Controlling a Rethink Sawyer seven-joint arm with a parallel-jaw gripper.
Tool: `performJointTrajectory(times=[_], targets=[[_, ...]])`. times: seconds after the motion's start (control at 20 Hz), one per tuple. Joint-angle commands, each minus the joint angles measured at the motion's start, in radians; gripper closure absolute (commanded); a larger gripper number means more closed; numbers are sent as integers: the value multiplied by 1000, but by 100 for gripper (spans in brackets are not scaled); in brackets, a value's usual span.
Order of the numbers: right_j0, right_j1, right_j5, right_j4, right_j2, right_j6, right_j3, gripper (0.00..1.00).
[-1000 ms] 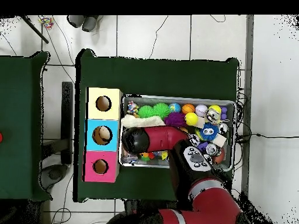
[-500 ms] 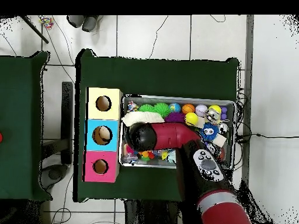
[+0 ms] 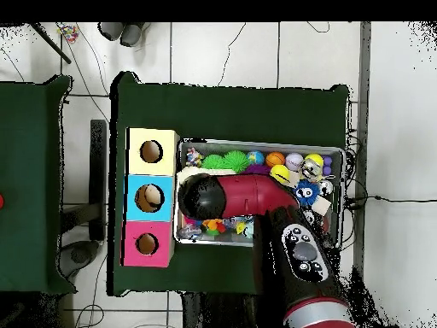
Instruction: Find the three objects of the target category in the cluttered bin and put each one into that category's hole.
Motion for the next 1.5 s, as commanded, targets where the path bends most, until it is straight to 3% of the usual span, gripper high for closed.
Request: performJointTrajectory(times=[0.05, 0.6, 0.85, 1.05, 1.25, 1.5], targets=[[59, 3, 106, 37, -18, 152, -33, 0], [107, 44, 79, 69, -39, 153, -66, 0], [67, 79, 70, 81, 9, 92, -78, 0], [19, 50, 94, 84, 42, 33, -45, 0], [-6, 44, 103, 62, 39, 0, -43, 0], [36, 133, 17, 5, -22, 63, -89, 0]])
